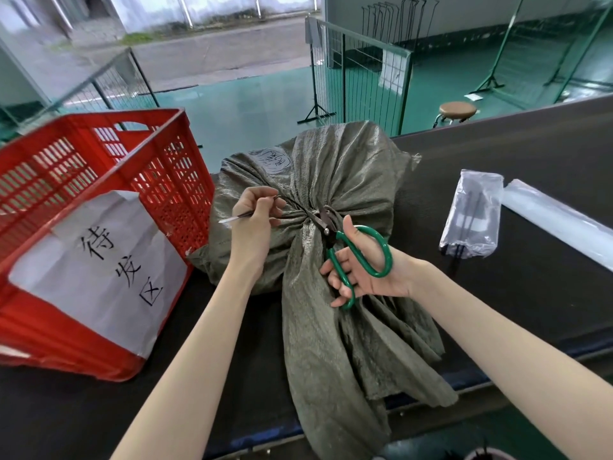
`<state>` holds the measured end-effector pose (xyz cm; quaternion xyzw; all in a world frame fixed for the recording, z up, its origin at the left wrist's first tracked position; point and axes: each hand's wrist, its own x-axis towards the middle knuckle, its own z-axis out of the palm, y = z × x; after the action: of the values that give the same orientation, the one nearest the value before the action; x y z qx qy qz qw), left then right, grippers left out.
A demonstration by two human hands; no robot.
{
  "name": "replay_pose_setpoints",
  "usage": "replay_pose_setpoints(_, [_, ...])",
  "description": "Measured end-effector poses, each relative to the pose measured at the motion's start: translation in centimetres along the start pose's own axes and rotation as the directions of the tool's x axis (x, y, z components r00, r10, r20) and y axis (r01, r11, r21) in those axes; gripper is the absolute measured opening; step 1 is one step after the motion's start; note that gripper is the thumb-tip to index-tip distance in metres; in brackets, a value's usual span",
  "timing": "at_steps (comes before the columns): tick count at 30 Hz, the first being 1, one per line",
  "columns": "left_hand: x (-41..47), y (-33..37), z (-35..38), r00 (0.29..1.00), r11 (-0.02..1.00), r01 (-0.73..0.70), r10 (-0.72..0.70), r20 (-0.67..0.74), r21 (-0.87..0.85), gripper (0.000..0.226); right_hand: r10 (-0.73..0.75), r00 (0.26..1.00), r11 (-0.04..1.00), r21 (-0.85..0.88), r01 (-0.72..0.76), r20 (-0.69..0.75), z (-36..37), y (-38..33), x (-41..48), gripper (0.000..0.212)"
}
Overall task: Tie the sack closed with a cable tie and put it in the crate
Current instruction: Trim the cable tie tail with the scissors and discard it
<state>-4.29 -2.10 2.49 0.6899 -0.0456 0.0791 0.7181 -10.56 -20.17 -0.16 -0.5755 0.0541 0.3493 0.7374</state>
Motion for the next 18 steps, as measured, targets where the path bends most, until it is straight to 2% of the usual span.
replay_pose_setpoints(8, [0.43, -0.39, -0.53, 1.000, 1.000, 0.000, 0.000, -0.011, 0.004, 0.024, -0.016, 1.000, 0.996, 0.092, 0.018, -0.019, 0.52, -0.52, -0.03, 0.094])
replay_pose_setpoints(18, [0.51, -0.59, -0.48, 0.999, 1.000, 0.013, -0.012, -0.052, 0.017, 0.025, -0.006, 1.000, 0.996, 0.093, 0.004, 0.020, 0.27, -0.36, -0.45, 0.094])
